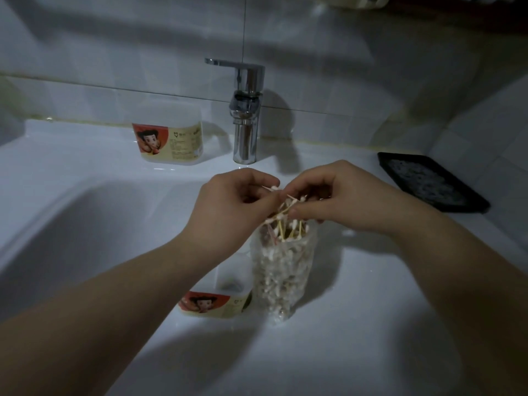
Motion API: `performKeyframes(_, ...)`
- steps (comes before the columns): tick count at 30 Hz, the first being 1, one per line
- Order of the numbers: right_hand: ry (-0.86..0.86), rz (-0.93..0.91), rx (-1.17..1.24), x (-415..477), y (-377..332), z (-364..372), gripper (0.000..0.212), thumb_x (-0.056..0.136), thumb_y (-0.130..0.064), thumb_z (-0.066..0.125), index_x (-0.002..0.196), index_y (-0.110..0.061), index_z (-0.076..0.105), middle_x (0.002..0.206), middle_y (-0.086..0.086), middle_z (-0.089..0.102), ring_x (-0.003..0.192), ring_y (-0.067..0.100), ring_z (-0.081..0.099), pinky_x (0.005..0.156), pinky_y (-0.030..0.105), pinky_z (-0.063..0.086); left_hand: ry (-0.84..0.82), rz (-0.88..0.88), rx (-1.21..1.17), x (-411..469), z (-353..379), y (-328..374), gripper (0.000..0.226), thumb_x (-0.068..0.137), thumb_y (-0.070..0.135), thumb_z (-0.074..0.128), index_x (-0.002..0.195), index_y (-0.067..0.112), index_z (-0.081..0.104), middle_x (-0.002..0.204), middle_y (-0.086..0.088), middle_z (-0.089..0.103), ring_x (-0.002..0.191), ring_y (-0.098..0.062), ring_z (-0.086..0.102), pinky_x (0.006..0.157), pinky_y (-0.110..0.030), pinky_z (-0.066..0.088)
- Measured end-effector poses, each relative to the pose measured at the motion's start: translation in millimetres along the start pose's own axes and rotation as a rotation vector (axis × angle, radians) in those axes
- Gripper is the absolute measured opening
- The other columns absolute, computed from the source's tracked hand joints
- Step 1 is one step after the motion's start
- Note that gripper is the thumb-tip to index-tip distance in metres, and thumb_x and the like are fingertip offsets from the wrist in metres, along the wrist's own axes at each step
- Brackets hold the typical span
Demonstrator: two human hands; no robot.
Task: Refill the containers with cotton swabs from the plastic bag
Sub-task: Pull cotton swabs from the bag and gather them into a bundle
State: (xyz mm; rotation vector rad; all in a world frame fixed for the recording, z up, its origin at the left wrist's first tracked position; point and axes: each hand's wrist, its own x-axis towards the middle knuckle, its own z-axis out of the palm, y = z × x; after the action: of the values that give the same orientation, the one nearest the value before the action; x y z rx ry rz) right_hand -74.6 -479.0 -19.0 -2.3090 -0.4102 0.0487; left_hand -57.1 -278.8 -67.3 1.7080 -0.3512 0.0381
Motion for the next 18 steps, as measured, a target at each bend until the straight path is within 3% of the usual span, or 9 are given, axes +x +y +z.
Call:
performKeyframes(6, 0.028, 0.008, 0.049, 2.1, 4.5, 0.1, 0.01, 0.088, -0.019, 0.079, 0.097, -0.023, 0.078, 0.088, 0.006, 0.077, 0.082, 0.032, 0.071, 0.076, 0.044, 0.06, 0.016, -0.042, -0.175, 3.4, -2.6, 5.5, 0.016, 0.087, 0.009, 0.078, 0.101, 0.012, 0.074, 0.083, -0.01, 0.077, 0.078, -0.015, 0.076, 0.073, -0.023, 0.059)
performKeyframes(13, 0.087, 0.032, 0.103, 4.0, 6.2, -1.6, 0.003, 0.092, -0.013, 0.074, 0.093, -0.014, 0.076, 0.074, 0.0, 0.072, 0.064, 0.015, 0.064, 0.067, 0.028, 0.054, -0.062, -0.149, -0.324, 4.5, -4.6, 13.7, 0.017, 0.097, 0.022, 0.065, 0.102, 0.009, 0.075, 0.085, -0.006, 0.077, 0.08, -0.017, 0.074, 0.075, -0.028, 0.06)
performKeyframes(15, 0.09, 0.039, 0.116, 4.0, 5.7, -0.8, 0.001, 0.092, -0.012, 0.074, 0.093, -0.012, 0.075, 0.071, 0.001, 0.071, 0.063, 0.014, 0.064, 0.065, 0.025, 0.052, -0.076, -0.116, -0.252, 4.6, -5.5, 13.2, 0.016, 0.092, 0.023, 0.072, 0.104, 0.012, 0.075, 0.091, -0.005, 0.077, 0.083, -0.016, 0.075, 0.081, -0.03, 0.06)
performKeyframes(18, 0.11, 0.044, 0.135, 3.8, 4.0, -0.1, 0.002, 0.09, -0.008, 0.076, 0.092, -0.009, 0.075, 0.067, 0.002, 0.07, 0.059, 0.013, 0.063, 0.062, 0.023, 0.052, -0.131, -0.077, -0.066, 2.9, -6.8, 11.6, 0.034, 0.079, 0.027, 0.084, 0.11, 0.02, 0.073, 0.097, 0.002, 0.078, 0.088, -0.01, 0.075, 0.082, -0.023, 0.059)
